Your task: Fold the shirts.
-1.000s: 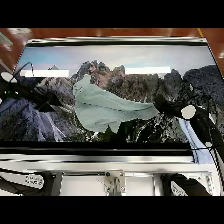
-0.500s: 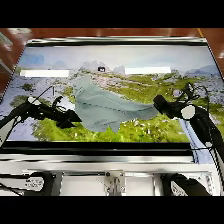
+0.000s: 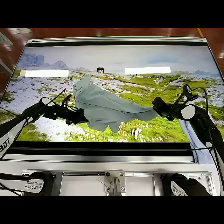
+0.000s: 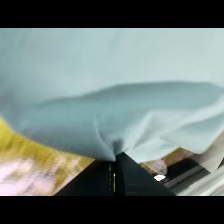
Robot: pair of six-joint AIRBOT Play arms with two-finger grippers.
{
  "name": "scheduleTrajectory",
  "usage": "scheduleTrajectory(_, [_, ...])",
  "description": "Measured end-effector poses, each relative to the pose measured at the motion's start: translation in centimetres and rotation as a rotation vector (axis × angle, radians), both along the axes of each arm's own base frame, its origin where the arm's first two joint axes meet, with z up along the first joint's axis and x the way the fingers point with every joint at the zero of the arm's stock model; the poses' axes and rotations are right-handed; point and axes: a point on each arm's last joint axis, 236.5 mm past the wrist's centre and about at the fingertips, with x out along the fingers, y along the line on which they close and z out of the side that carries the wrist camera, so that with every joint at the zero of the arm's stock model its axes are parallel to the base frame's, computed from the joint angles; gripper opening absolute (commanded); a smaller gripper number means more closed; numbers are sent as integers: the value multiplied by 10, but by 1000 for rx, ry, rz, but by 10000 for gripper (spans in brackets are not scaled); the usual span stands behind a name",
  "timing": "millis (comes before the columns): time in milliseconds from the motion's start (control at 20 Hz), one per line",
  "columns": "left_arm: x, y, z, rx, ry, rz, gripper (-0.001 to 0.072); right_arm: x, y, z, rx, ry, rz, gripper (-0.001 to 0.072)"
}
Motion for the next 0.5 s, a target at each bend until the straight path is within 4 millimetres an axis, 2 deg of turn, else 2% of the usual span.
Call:
scheduleTrajectory(50, [10, -2, 14, -1, -52, -1, 40, -1, 2, 3, 7, -5, 2, 60])
scheduleTrajectory(150, [35, 0, 62, 9, -208, -16, 40, 2, 5, 22, 20, -56, 15, 60])
scheduleTrajectory(250, [62, 8, 142, 34, -459, -39, 40, 10, 6, 63, 13, -179, 35, 60])
scheduleTrajectory(350, [74, 24, 251, 77, -759, -42, 40, 16, 4, 131, -8, -376, 49, 59])
scheduleTrajectory(400, [71, 36, 317, 96, -919, -17, 40, 17, 1, 177, -22, -507, 43, 60])
scheduleTrajectory(450, [60, 47, 379, 112, -1059, 15, 40, 13, -2, 222, -30, -629, 33, 60])
scheduleTrajectory(500, [38, 58, 445, 128, -1212, 56, 40, 3, -6, 275, -36, -769, 14, 60])
